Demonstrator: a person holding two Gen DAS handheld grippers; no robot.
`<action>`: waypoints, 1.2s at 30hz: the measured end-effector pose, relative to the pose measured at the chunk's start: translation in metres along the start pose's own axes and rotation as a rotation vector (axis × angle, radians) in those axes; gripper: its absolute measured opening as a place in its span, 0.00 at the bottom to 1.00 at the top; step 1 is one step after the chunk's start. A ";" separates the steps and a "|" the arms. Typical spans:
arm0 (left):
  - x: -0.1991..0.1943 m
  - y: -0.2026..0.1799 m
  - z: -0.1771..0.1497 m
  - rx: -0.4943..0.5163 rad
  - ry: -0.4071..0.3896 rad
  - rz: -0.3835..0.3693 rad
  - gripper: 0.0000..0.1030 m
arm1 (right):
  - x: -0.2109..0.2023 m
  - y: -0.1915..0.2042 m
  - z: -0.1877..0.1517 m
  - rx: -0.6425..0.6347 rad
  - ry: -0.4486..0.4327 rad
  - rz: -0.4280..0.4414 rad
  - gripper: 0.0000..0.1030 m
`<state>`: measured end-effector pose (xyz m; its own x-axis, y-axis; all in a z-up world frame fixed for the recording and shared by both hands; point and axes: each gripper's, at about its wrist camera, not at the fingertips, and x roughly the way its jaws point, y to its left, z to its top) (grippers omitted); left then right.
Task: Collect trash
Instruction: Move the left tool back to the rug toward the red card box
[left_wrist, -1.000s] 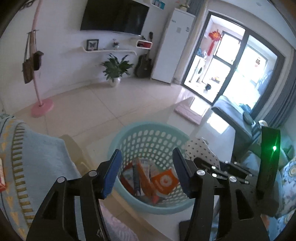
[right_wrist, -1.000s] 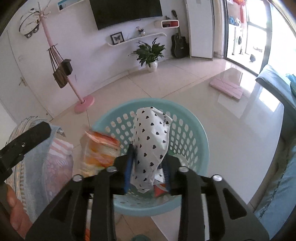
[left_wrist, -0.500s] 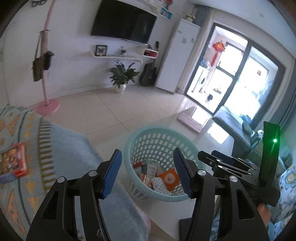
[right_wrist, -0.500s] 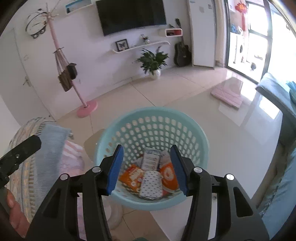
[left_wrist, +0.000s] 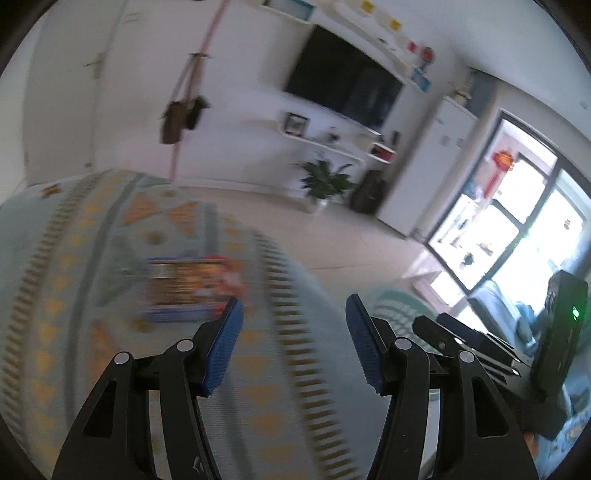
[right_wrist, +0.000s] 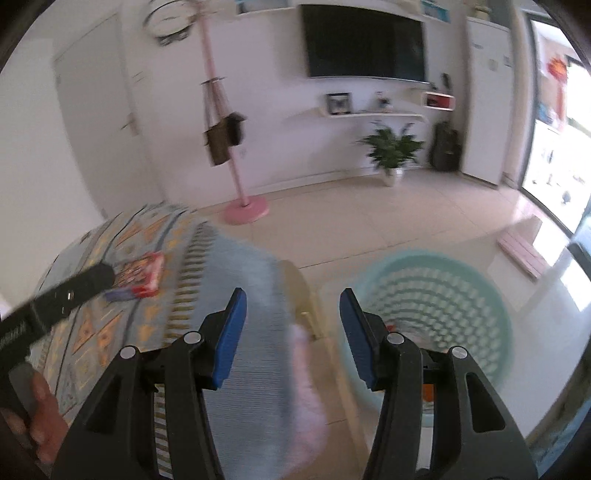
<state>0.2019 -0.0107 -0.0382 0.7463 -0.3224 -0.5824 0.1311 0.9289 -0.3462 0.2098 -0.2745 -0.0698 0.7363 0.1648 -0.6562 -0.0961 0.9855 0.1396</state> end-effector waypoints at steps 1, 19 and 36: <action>-0.002 0.008 0.001 -0.004 0.006 0.008 0.54 | 0.007 0.015 -0.001 -0.026 0.010 0.017 0.48; 0.048 0.053 -0.006 0.022 0.218 -0.056 0.49 | 0.065 0.078 -0.020 -0.068 0.112 0.002 0.48; 0.068 0.096 0.058 0.066 0.204 -0.082 0.77 | 0.077 0.075 -0.020 -0.050 0.144 0.015 0.48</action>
<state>0.3027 0.0675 -0.0686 0.5851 -0.4213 -0.6929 0.2333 0.9058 -0.3538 0.2456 -0.1872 -0.1246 0.6312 0.1797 -0.7546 -0.1419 0.9831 0.1154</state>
